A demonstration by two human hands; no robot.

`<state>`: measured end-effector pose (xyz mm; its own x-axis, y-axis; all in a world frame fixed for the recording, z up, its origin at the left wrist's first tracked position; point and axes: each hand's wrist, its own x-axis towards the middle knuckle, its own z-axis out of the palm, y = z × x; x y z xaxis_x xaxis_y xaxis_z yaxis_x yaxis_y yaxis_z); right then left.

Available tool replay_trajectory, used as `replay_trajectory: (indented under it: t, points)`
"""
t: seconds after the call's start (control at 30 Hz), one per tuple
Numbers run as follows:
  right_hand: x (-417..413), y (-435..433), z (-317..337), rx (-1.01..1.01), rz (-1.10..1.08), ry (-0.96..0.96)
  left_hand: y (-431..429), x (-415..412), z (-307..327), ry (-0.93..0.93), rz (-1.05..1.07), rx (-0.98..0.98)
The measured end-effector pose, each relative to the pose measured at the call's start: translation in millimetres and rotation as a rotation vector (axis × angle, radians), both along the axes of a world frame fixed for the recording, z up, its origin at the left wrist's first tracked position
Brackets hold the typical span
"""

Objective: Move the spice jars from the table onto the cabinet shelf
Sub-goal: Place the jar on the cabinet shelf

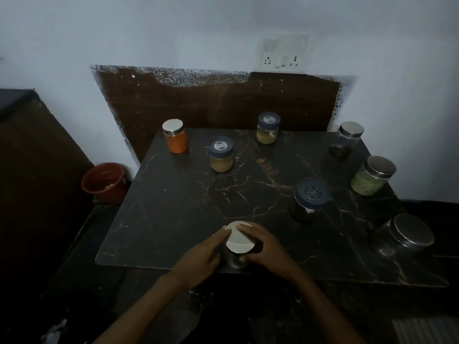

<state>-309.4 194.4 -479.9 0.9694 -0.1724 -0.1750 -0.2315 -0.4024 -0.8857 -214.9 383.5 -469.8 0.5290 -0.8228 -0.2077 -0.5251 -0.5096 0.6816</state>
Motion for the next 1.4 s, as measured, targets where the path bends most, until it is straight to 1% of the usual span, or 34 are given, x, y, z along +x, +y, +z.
replay_trajectory:
  t: [0.13,0.23,0.3,0.37,0.43,0.53,0.73,0.9,1.0,1.1,1.17,1.23,1.33,1.4]
  points:
    - [2.2,-2.1,8.2,0.208,-0.071,-0.029,-1.7,-1.0,6.5,0.003,-0.052,-0.020]
    - [8.0,-8.3,25.1,0.350,-0.101,-0.034,-3.5,-0.5,21.2,-0.075,-0.116,-0.077]
    - [13.3,-12.0,37.8,0.353,-0.117,-0.052,-4.2,-0.2,32.6,-0.144,-0.161,-0.106]
    - [17.2,-14.5,48.3,0.340,-0.135,-0.059,-5.5,-1.0,44.0,-0.153,-0.179,-0.142]
    - [19.0,-15.8,55.7,0.360,-0.134,-0.059,-7.3,-2.4,52.7,-0.125,-0.162,-0.186]
    - [18.4,-17.3,63.2,0.382,-0.111,0.004,-10.0,-3.0,59.3,-0.063,-0.116,-0.241]
    - [16.7,-14.9,67.2,0.349,-0.099,0.040,-8.5,-5.0,65.0,0.098,-0.086,-0.237]
    - [9.6,-15.1,70.0,0.346,-0.067,0.051,-5.9,-7.2,62.0,0.134,-0.065,-0.244]
    - [-1.1,-24.6,68.9,0.406,0.018,0.031,-4.6,-6.6,60.8,0.161,-0.042,-0.251]
    - [-13.9,-29.5,72.4,0.341,0.208,0.059,-4.8,-5.6,62.4,0.169,-0.036,-0.261]
    - [-18.8,-26.5,73.9,0.257,0.278,0.082,-6.0,-6.1,63.3,0.161,-0.036,-0.256]
    - [-20.2,-22.6,75.4,0.160,0.281,0.083,-7.0,-7.1,63.1,0.156,-0.044,-0.247]
    - [-19.0,-19.6,81.2,0.090,0.254,0.066,-7.6,-6.4,63.4,0.171,-0.062,-0.238]
    - [-17.7,-15.7,84.2,0.020,0.251,0.042,-9.1,-4.4,66.4,0.088,-0.097,-0.201]
